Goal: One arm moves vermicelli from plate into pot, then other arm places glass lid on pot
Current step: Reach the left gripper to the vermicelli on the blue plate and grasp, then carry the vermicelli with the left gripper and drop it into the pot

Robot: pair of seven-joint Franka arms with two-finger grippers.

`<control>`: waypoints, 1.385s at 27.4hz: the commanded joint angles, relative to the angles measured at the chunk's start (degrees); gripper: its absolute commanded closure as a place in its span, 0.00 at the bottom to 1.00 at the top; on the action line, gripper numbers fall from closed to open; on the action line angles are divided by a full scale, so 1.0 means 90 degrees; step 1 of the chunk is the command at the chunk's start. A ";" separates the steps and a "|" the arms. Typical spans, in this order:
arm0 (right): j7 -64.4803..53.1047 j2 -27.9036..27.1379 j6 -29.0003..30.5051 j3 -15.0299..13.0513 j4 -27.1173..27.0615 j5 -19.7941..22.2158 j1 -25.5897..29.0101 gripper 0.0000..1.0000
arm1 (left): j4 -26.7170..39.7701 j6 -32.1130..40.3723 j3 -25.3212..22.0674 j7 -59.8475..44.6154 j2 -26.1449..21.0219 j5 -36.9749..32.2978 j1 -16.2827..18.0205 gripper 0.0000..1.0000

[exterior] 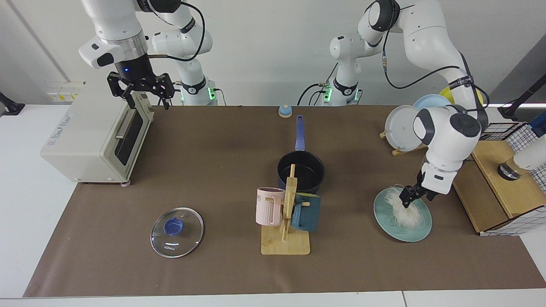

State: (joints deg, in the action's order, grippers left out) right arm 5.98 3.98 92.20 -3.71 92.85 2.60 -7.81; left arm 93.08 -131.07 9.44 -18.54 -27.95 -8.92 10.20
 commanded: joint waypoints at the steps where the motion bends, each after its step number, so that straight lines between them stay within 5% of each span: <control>1: -0.0215 -0.0003 0.0028 0.0032 -0.0024 -0.0113 0.0115 0.00 | -0.0001 -0.0357 0.0113 -0.0684 -0.0097 -0.0151 0.0009 0.00; 17: -0.0206 -0.0003 0.0028 0.0022 -0.0024 -0.0113 0.0115 0.00 | 0.0087 -0.0524 0.0123 -0.0528 -0.0487 -0.0112 0.0029 0.04; 22: -0.0215 -0.0003 0.0028 0.0032 -0.0024 -0.0113 0.0115 0.00 | -0.0166 0.0556 0.0230 -0.0060 -0.0458 -0.0132 0.0029 0.58; 23: -0.0206 -0.0003 0.0028 0.0022 -0.0024 -0.0113 0.0115 0.00 | -0.0331 0.0927 0.0259 -0.0030 -0.0449 -0.0122 0.0039 0.85; 24: -0.0206 -0.0003 0.0028 0.0022 -0.0024 -0.0113 0.0115 0.00 | -0.0497 0.1288 0.0308 -0.0020 -0.0420 -0.0122 0.0048 1.00; 29: -0.0206 -0.0003 0.0028 0.0022 -0.0024 -0.0113 0.0115 0.00 | -0.1142 0.2433 0.0640 -0.0030 -0.0332 -0.0132 0.0097 1.00; 38: -0.0215 -0.0003 0.0028 0.0032 -0.0024 -0.0113 0.0115 0.00 | -0.1134 0.3293 0.0933 -0.0157 0.0957 0.0482 0.0058 1.00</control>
State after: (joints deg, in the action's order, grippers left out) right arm 5.98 3.98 92.20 -3.77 92.85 2.60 -7.81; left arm 81.61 -106.39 16.47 -19.56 -25.72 -7.93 10.48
